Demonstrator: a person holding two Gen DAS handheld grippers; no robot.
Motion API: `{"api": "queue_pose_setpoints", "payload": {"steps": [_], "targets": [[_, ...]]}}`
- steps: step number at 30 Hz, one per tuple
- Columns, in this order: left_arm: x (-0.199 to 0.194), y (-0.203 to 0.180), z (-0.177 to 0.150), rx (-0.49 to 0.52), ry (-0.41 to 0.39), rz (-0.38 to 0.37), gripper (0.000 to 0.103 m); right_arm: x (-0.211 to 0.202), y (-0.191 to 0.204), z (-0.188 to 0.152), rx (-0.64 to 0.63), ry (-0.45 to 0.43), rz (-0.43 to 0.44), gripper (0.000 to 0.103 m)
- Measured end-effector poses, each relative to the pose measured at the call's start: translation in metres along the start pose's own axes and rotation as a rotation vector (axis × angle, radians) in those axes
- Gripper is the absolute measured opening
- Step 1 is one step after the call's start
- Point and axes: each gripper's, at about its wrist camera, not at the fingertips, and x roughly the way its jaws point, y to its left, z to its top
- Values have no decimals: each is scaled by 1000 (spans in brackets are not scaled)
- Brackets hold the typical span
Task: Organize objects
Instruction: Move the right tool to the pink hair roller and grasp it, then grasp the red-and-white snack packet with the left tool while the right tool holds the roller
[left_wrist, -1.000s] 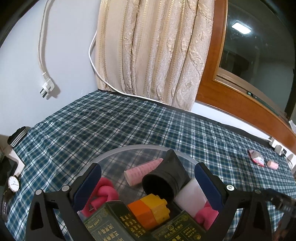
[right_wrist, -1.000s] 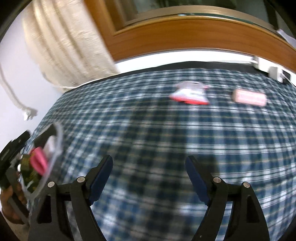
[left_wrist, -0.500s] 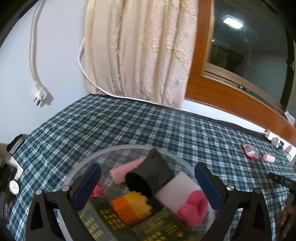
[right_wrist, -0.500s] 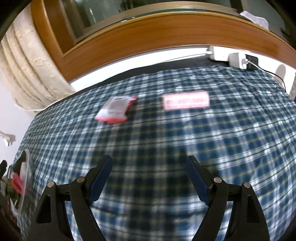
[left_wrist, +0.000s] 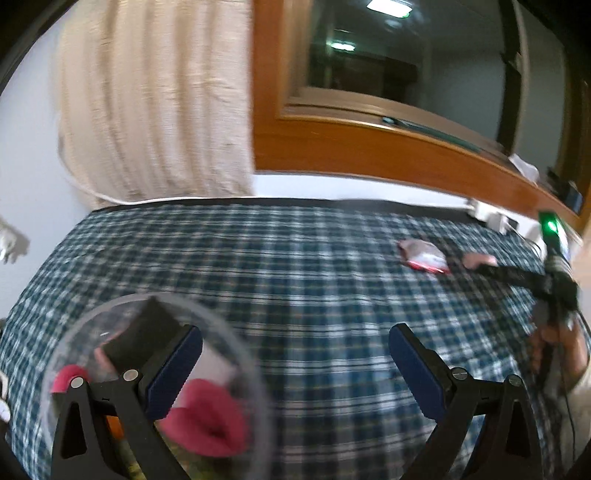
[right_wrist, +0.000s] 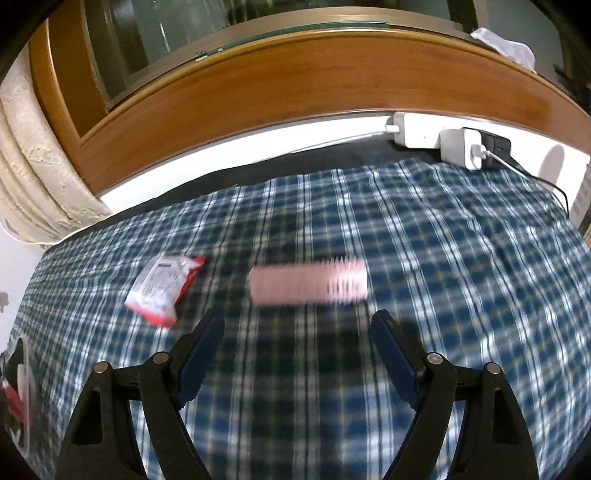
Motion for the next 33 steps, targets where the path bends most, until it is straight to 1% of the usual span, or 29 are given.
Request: {"api": "queue_pose_setpoints", "payload": {"steps": [4, 7, 12, 14, 15, 18, 24, 33], "targets": [[12, -22, 4, 44, 33, -28, 102, 11, -3, 8, -6, 14, 1, 83], [21, -33, 5, 54, 57, -43, 102, 15, -5, 13, -3, 20, 16, 83], [32, -47, 8, 72, 79, -52, 102, 21, -2, 17, -28, 28, 9, 83], [37, -53, 9, 77, 87, -53, 102, 21, -1, 17, -39, 30, 2, 80], [38, -54, 10, 79, 90, -54, 102, 22, -1, 18, -41, 30, 0, 74], [48, -62, 13, 80, 108, -60, 102, 20, -2, 17, -47, 29, 6, 74], [68, -79, 21, 93, 140, -85, 102, 8, -14, 7, -50, 29, 27, 74], [105, -108, 39, 100, 153, -106, 102, -26, -40, -24, -65, 32, 38, 74]]}}
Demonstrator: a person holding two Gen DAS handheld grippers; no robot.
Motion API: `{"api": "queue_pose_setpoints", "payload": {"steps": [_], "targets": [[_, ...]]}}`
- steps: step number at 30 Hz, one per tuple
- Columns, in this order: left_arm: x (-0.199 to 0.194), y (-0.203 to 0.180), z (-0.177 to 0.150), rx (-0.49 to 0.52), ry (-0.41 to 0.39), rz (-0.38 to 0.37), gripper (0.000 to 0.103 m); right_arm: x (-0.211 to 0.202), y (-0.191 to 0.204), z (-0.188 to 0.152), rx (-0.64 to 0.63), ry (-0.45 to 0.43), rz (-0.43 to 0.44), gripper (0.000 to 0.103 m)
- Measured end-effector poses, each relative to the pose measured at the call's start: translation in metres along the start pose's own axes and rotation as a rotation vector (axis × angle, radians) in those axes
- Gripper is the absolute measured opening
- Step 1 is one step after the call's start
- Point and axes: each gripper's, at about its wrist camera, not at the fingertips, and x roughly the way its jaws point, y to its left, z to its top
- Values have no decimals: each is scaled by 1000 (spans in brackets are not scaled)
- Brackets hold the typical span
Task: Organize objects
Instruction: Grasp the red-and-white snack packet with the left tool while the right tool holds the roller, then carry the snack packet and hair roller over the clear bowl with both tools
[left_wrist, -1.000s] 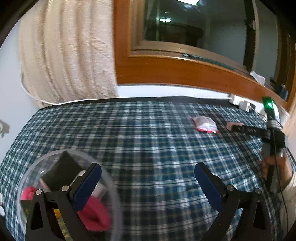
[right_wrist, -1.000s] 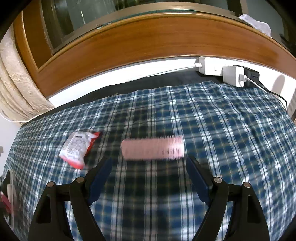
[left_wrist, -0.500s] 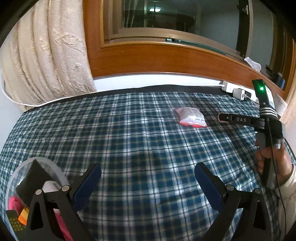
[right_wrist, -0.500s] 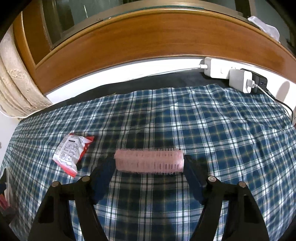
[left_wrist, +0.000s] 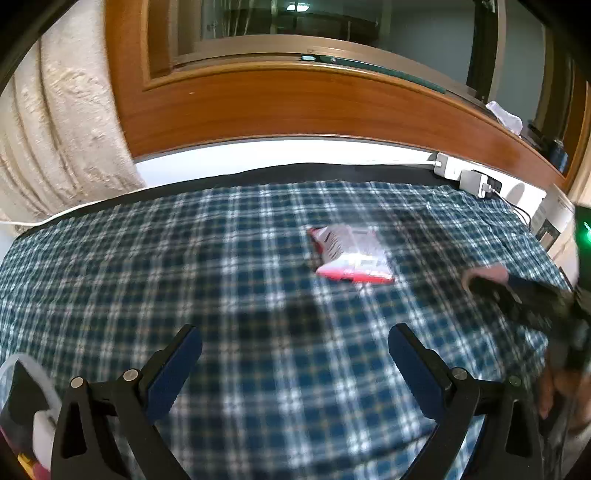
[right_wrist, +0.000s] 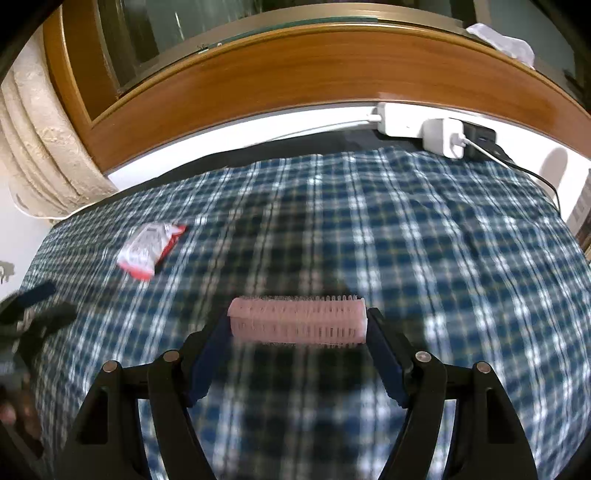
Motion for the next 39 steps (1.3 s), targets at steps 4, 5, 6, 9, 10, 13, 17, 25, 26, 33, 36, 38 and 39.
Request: {"api": "queue_pose_setpoints", "payload": {"steps": [4, 5, 6, 9, 10, 13, 17, 25, 26, 33, 36, 38, 39], "targets": [[14, -15, 11, 19, -2, -6, 102, -11, -7, -10, 8, -2, 17, 74], [17, -19, 14, 23, -4, -8, 102, -12, -8, -12, 11, -4, 22, 74], [20, -22, 16, 25, -7, -8, 102, -13, -8, -13, 14, -5, 25, 74], [31, -29, 25, 28, -8, 2, 102, -14, -9, -14, 17, -5, 28, 74], [35, -31, 27, 30, -7, 7, 102, -14, -9, -14, 17, -5, 29, 74], [47, -35, 34, 35, 2, 19, 102, -14, -10, -14, 19, -6, 30, 74], [64, -37, 42, 23, 29, 12, 101, -13, -7, -14, 24, -7, 32, 74], [86, -41, 47, 45, 70, 17, 83, -12, -7, -14, 23, -7, 32, 74], [88, -41, 47, 42, 80, 13, 81, -12, -7, -14, 23, -7, 32, 74], [84, -42, 42, 60, 53, 25, 63, -12, -7, -14, 22, -8, 33, 74], [79, -45, 39, 77, 42, 36, 63, -13, -7, -14, 24, -8, 33, 74], [72, -48, 36, 97, 32, 46, 63, -13, -7, -14, 25, -8, 34, 74], [69, -49, 34, 104, 27, 47, 63, -13, -7, -14, 25, -8, 34, 74]]}}
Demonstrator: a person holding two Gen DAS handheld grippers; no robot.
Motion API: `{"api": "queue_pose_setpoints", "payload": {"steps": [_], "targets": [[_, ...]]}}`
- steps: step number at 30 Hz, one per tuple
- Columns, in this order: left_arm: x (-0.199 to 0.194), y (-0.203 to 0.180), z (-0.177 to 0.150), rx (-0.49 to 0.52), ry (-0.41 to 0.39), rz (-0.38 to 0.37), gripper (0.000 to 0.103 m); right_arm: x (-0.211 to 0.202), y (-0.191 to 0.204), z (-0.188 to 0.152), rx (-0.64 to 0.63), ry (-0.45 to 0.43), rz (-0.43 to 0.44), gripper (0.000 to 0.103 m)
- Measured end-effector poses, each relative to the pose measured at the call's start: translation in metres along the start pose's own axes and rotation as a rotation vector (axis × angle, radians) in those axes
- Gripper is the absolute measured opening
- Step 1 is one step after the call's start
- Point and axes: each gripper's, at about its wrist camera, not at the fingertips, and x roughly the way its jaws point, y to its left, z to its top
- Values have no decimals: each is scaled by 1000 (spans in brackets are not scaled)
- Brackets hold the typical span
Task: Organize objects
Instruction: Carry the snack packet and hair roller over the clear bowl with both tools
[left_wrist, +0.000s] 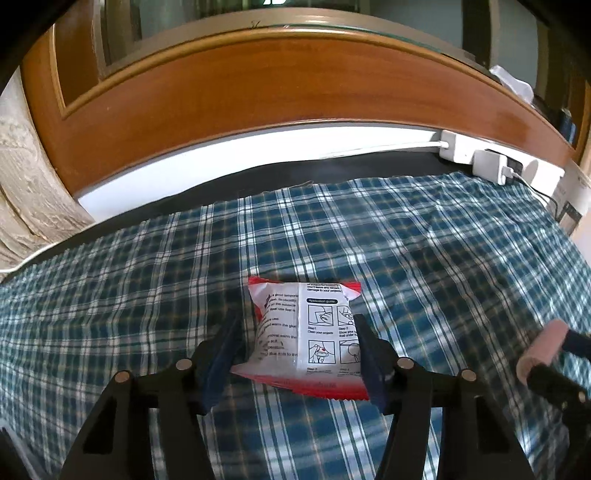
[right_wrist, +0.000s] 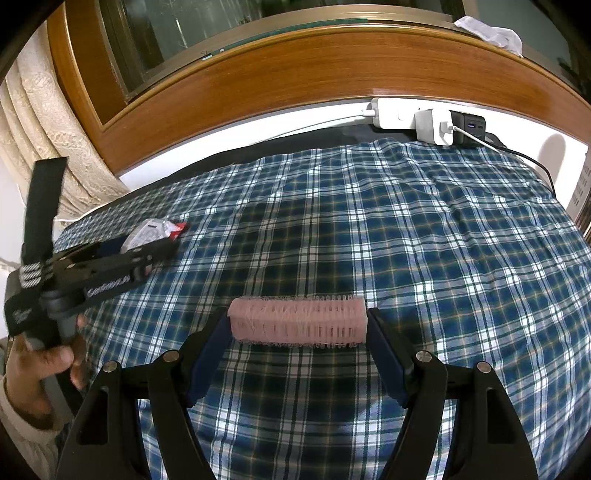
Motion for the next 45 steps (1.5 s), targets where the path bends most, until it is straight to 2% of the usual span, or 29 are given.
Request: {"api": "queue_pose_setpoints", "payload": {"steps": [12, 19, 37, 45], "targets": [[-58, -22, -28, 75, -82, 20, 63, 0, 2, 0, -2, 0, 0, 74], [-91, -24, -46, 76, -125, 27, 63, 0, 3, 0, -1, 0, 0, 74], [-151, -1, -93, 32, -196, 44, 63, -5, -3, -5, 27, -8, -32, 74], [-161, 13, -108, 12, -207, 23, 63, -19, 22, -27, 13, -12, -6, 74]]}}
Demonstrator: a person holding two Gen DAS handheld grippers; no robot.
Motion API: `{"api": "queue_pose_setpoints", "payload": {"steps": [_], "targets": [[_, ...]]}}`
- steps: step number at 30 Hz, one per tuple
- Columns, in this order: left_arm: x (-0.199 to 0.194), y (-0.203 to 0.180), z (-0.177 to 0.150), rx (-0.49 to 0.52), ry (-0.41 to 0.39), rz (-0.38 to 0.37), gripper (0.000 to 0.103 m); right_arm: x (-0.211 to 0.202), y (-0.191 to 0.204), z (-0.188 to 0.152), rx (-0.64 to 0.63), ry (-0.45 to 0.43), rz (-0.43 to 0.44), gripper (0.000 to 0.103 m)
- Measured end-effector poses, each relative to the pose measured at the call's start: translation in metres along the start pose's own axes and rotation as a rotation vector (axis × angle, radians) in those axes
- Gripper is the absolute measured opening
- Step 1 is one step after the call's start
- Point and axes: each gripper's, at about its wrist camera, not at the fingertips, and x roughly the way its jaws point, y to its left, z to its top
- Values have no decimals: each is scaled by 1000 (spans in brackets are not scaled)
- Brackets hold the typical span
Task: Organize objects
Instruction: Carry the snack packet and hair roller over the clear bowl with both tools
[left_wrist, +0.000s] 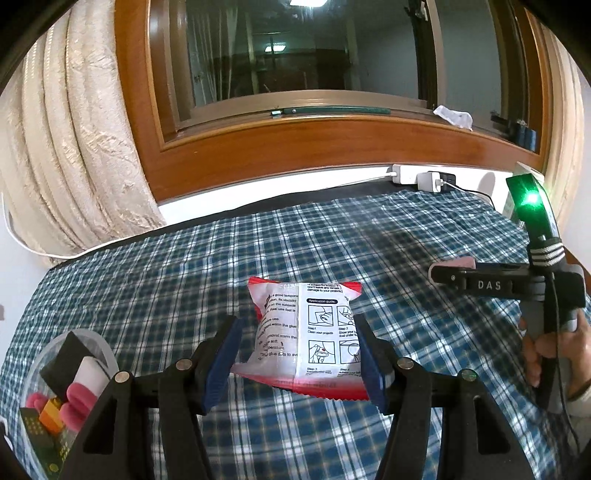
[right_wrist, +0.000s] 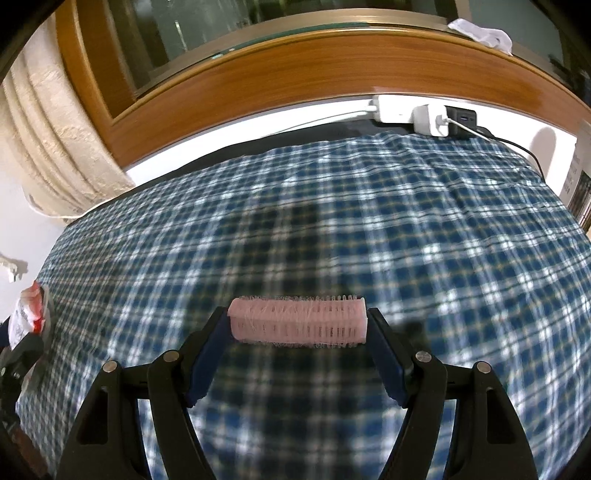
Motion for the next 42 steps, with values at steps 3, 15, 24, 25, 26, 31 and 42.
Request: {"api": "queue_pose_setpoints", "payload": {"steps": [3, 15, 24, 25, 26, 31, 42], "targets": [[-4, 7, -4, -9, -7, -1, 63, -6, 19, -9, -30, -7, 15, 74], [-14, 40, -20, -67, -17, 9, 63, -31, 89, -41, -99, -28, 146, 74], [-29, 88, -31, -166, -39, 52, 63, -34, 121, -58, -127, -17, 201, 74], [-31, 94, -32, -176, -42, 60, 63, -35, 124, -60, -129, -15, 207, 74], [-34, 102, -34, -188, -45, 69, 63, -35, 126, -61, -130, -14, 212, 74], [-47, 135, -42, -248, -54, 94, 63, -36, 143, -68, -145, -6, 236, 74], [-63, 221, -61, -383, -59, 189, 63, -38, 186, -80, -186, 3, 306, 74]]}}
